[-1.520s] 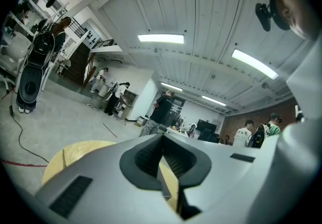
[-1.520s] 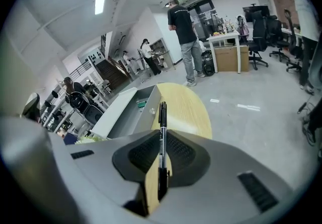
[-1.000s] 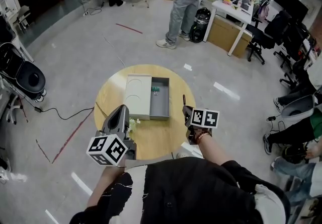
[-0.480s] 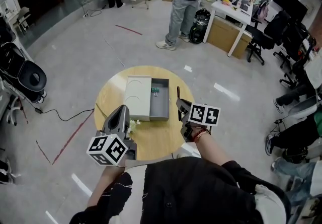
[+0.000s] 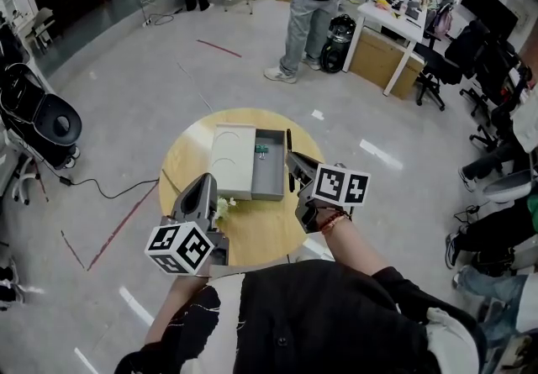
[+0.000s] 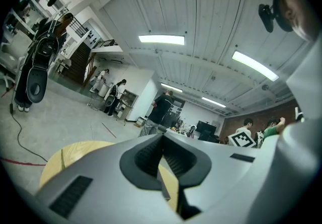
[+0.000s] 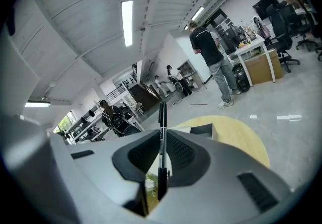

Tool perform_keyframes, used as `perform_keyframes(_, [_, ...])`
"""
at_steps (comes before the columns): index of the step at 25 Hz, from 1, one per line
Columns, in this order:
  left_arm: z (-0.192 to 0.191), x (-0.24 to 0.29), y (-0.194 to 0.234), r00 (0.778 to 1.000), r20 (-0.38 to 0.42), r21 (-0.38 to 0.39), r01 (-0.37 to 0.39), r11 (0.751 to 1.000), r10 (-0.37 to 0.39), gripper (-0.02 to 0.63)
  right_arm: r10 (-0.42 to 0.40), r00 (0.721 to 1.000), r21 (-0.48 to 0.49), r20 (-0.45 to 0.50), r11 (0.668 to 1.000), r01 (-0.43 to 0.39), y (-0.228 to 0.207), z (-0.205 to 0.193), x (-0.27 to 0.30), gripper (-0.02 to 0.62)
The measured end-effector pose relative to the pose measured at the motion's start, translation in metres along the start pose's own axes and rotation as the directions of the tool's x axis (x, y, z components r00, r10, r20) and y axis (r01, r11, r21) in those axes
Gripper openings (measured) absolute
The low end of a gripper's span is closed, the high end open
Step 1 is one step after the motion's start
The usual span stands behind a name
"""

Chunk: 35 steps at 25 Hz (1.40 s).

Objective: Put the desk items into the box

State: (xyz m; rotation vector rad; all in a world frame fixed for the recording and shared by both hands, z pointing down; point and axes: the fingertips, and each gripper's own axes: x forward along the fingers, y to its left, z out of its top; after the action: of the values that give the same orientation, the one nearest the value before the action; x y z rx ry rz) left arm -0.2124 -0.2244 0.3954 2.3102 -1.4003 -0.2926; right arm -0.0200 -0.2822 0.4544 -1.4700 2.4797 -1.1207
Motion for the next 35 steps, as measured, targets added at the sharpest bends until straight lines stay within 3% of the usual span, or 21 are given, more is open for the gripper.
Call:
perform_keyframes(20, [-0.002,-0.017,0.002,0.999,0.013,0.009,-0.043,0.999,0.043,0.011,0.158,0.986,-0.072,0.057,0.985,-0.154,0.060,0.021,-0.004,0.044])
perform_keyframes(35, [-0.006,-0.015,-0.026,0.990,0.057,0.003,-0.131,0.991,0.130,0.011,0.331,0.944,-0.164,-0.001,0.931,-0.327,0.087,0.041,-0.018,0.046])
